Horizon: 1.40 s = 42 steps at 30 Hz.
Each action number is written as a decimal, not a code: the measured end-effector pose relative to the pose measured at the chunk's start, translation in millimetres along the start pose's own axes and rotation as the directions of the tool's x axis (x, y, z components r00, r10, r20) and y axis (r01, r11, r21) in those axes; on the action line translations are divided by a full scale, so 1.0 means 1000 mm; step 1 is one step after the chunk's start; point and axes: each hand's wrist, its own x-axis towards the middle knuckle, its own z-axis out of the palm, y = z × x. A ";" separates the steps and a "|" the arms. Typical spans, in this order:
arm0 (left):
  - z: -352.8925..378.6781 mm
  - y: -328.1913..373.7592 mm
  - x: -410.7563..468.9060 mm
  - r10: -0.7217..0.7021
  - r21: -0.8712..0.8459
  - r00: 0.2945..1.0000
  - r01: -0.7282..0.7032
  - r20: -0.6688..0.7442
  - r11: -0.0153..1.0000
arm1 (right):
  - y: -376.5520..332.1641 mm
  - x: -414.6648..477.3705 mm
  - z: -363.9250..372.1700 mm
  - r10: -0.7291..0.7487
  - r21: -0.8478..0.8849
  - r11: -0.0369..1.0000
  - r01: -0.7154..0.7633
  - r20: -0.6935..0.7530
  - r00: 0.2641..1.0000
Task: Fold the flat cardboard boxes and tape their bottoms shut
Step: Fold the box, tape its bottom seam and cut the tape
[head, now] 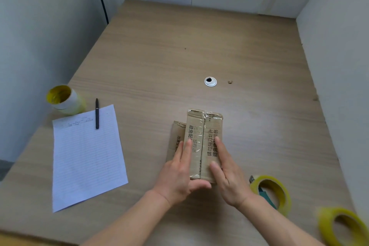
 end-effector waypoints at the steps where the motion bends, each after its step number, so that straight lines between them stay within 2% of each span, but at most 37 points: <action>1: 0.002 -0.002 -0.001 0.021 -0.006 0.999 -0.021 -0.047 1.000 | -0.002 0.000 0.002 0.004 0.003 1.000 -0.004 -0.017 1.000; 2: 0.005 -0.004 -0.001 0.043 0.000 0.995 -0.043 -0.088 0.999 | -0.006 0.000 0.003 0.007 0.003 1.000 -0.007 -0.023 1.000; 4: 0.001 -0.004 -0.002 0.047 -0.020 0.998 -0.048 -0.051 0.999 | -0.007 -0.001 0.005 0.038 0.015 0.999 -0.038 -0.017 0.999; 7: -0.018 0.001 -0.002 -0.057 -0.246 0.985 0.097 0.165 0.964 | -0.011 -0.003 0.000 0.197 0.165 0.968 -0.192 -0.018 0.980; 9: -0.028 0.002 0.004 -0.167 -0.480 0.961 0.255 0.218 0.839 | -0.014 0.000 -0.004 0.315 0.268 0.918 -0.291 -0.051 0.948; 11: -0.034 0.004 0.015 -0.286 -0.610 0.933 0.358 0.217 0.707 | -0.018 0.008 -0.007 0.385 0.325 0.881 -0.343 -0.074 0.920; 13: -0.038 0.010 0.026 -0.299 -0.622 0.935 0.352 0.192 0.700 | -0.029 0.017 -0.010 0.406 0.364 0.862 -0.353 -0.078 0.911; 17: -0.059 0.029 0.044 -0.252 -0.731 0.966 0.210 0.054 0.649 | -0.050 0.031 -0.032 0.355 0.591 0.786 -0.182 -0.190 0.916; 19: -0.073 0.032 0.053 -0.242 -0.733 0.970 0.144 -0.029 0.665 | -0.051 0.036 -0.045 0.340 0.688 0.723 -0.065 -0.272 0.900; 20: -0.078 0.031 0.057 -0.247 -0.756 0.968 0.134 -0.037 0.641 | -0.049 0.037 -0.050 0.344 0.726 0.688 -0.020 -0.302 0.889; 21: -0.082 0.030 0.061 -0.272 -0.804 0.962 0.150 -0.016 0.575 | -0.044 0.038 -0.054 0.368 0.762 0.647 -0.005 -0.307 0.877; 23: -0.085 0.031 0.063 -0.365 -0.887 0.929 0.217 0.059 0.408 | -0.033 0.039 -0.059 0.447 0.823 0.565 -0.058 -0.246 0.860; 24: -0.083 0.030 0.062 -0.408 -0.898 0.907 0.259 0.100 0.356 | -0.029 0.039 -0.060 0.488 0.839 0.534 -0.107 -0.202 0.849; 26: -0.075 0.026 0.058 -0.450 -0.879 0.875 0.348 0.180 0.326 | -0.018 0.038 -0.056 0.545 0.859 0.474 -0.192 -0.115 0.830; 28: -0.065 0.023 0.054 -0.420 -0.860 0.857 0.433 0.300 0.270 | -0.008 0.035 -0.050 0.576 0.865 0.429 -0.260 -0.040 0.817; 30: -0.060 0.025 0.049 -0.333 -0.854 0.869 0.457 0.367 0.250 | -0.006 0.032 -0.045 0.586 0.825 0.471 -0.313 -0.027 0.810; 34: -0.061 0.033 0.042 -0.291 -0.810 0.872 0.479 0.394 0.339 | -0.020 0.026 -0.046 0.514 0.694 0.647 -0.317 -0.090 0.853; 36: -0.062 0.035 0.038 -0.281 -0.773 0.866 0.497 0.413 0.394 | -0.029 0.027 -0.046 0.494 0.560 0.751 -0.350 -0.125 0.860; 38: -0.063 0.034 0.035 -0.258 -0.758 0.863 0.504 0.434 0.414 | -0.037 0.029 -0.046 0.509 0.350 0.831 -0.433 -0.162 0.846; 40: -0.065 0.038 0.033 -0.234 -0.768 0.860 0.509 0.453 0.389 | -0.041 0.031 -0.046 0.515 0.247 0.849 -0.466 -0.195 0.835; 42: -0.068 0.041 0.033 -0.240 -0.775 0.855 0.518 0.459 0.362 | -0.044 0.031 -0.047 0.513 0.296 0.844 -0.447 -0.200 0.835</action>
